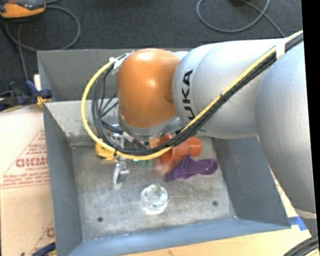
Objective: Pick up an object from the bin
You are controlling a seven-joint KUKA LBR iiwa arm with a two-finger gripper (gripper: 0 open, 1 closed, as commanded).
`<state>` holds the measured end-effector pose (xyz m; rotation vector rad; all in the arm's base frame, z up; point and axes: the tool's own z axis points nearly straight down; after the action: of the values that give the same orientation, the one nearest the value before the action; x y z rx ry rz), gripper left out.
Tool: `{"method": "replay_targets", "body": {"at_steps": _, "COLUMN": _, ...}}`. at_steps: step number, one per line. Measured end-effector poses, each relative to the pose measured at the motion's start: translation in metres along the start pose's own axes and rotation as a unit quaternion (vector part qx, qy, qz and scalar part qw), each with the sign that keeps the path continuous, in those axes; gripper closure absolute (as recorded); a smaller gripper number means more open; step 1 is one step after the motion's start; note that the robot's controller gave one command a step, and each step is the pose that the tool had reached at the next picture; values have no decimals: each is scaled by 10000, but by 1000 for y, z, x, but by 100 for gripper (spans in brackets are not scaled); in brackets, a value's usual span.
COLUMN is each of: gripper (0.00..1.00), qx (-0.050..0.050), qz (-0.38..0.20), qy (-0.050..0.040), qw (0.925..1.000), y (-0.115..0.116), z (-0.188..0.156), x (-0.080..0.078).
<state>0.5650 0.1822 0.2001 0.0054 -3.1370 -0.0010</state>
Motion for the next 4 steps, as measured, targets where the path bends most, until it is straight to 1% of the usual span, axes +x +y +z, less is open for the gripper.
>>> {"method": "replay_targets", "body": {"at_steps": 1, "gripper": 0, "qx": -7, "qz": 15, "qy": -38, "qw": 10000, "y": -1, "z": -4, "x": -2}}
{"method": "replay_targets", "body": {"at_steps": 2, "gripper": 0, "qx": -6, "qz": -839, "qy": -60, "qw": 9965, "y": -24, "z": 0, "x": 30}}
{"method": "replay_targets", "body": {"at_steps": 3, "gripper": 0, "qx": 7, "qz": -1635, "qy": -30, "qw": 9865, "y": -85, "z": -4, "x": 46}}
{"method": "replay_targets", "body": {"at_steps": 4, "gripper": 0, "qx": 17, "qz": -965, "qy": -33, "qw": 9953, "y": -107, "z": 6, "x": 45}}
